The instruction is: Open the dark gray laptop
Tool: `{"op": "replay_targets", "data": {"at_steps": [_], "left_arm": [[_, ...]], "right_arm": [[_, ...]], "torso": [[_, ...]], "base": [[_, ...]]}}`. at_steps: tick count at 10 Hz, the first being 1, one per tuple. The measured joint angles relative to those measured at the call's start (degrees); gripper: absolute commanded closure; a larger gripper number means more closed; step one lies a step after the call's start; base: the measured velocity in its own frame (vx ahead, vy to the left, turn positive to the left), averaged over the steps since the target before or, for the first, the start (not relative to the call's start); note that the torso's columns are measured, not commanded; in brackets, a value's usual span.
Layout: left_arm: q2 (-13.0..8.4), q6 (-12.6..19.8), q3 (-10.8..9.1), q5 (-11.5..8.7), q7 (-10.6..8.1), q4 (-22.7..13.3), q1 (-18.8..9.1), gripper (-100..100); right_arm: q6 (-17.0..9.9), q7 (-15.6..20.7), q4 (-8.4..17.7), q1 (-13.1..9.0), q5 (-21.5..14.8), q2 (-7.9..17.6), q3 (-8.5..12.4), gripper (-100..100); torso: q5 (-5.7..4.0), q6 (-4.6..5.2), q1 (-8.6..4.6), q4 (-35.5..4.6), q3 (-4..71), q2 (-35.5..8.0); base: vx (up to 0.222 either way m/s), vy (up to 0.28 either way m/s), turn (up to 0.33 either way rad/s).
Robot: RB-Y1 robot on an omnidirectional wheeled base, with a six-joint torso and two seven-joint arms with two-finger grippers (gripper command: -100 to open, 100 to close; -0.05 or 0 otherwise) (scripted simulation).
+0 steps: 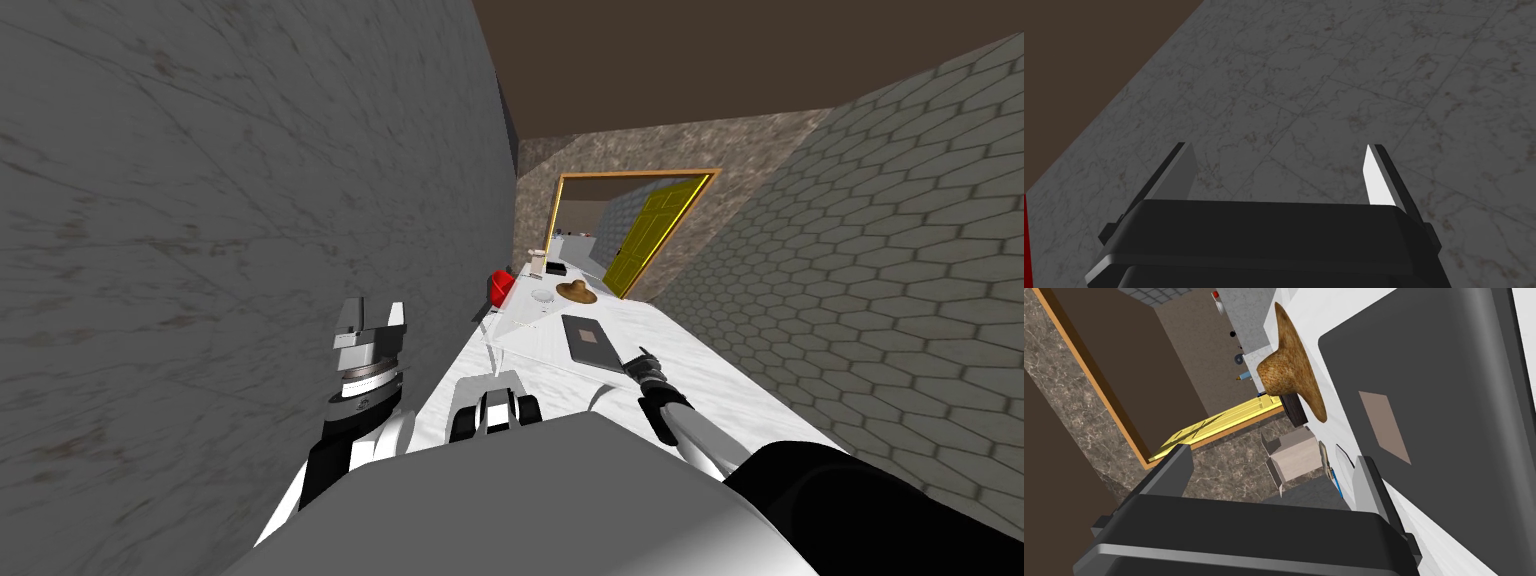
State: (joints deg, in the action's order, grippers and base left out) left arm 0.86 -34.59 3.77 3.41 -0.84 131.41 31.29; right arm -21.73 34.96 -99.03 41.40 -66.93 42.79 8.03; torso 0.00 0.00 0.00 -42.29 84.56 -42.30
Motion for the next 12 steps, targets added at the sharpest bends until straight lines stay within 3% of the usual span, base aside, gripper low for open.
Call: {"op": "replay_targets", "data": {"at_steps": [2,6,10,12], "left_arm": [[0.00,0.00,0.01,0.00,0.00,0.00,-0.02,0],[0.01,0.01,0.01,0.00,0.00,-0.01,-0.03,0],[0.00,0.01,0.00,0.00,0.00,0.00,-0.02,0],[0.00,0.00,0.00,0.00,0.00,0.00,0.00,0]], "right_arm": [[-0.45,0.61,0.47,-0.04,1.34,0.55,0.20,-100],[-1.33,0.04,7.15,-2.00,3.68,0.49,2.44,-100],[-2.10,0.09,12.41,-3.44,7.07,1.47,4.33,-100],[-2.75,0.13,14.34,-3.91,8.59,1.59,5.04,-100]], "torso": [[0.01,-0.06,0.06,-0.04,-0.08,-0.15],[0.00,0.00,0.02,-0.01,-0.03,-0.03],[0.00,0.00,-0.01,-0.02,-0.04,-0.07],[0.01,0.07,0.02,0.00,0.01,0.03]], "base": [[-0.079,0.001,0.283],[-0.144,0.021,0.290],[-0.104,0.021,0.312],[-0.080,0.034,0.119]]}}
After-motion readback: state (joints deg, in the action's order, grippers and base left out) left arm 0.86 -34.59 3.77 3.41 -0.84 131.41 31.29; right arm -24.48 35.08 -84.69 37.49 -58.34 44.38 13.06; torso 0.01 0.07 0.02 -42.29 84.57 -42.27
